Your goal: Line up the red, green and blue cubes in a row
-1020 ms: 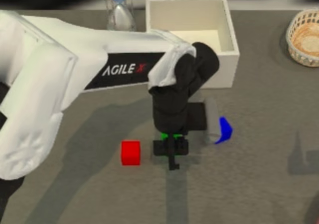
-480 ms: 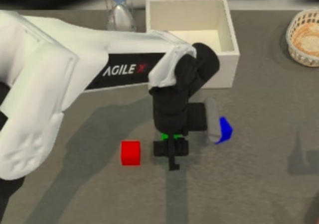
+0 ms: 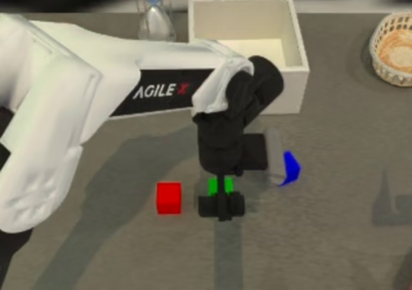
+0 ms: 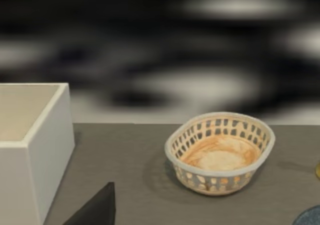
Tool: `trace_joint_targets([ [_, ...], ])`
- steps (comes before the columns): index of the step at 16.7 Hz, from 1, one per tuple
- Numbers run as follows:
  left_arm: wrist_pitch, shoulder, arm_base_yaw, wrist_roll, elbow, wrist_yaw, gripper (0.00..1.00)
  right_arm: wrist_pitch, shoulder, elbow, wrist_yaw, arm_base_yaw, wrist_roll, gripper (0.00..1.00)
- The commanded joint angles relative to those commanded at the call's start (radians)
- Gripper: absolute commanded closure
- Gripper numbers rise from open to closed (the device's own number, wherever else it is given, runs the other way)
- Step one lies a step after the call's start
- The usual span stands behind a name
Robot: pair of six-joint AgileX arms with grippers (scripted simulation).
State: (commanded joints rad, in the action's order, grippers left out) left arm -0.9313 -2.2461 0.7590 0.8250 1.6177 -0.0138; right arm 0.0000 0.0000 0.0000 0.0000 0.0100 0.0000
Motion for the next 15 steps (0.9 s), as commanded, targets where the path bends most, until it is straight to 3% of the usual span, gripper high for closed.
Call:
trace_joint_targets([
  [9,-0.018,0.005,-0.003,0.001,0.016,0.0,0.0,0.0,0.0,0.0,0.0,0.0,0.0,0.0],
  [15,-0.223,0.07,-0.02,0.0,0.147,0.001,0.0,0.0,0.0,0.0,0.0,0.0,0.0,0.0],
])
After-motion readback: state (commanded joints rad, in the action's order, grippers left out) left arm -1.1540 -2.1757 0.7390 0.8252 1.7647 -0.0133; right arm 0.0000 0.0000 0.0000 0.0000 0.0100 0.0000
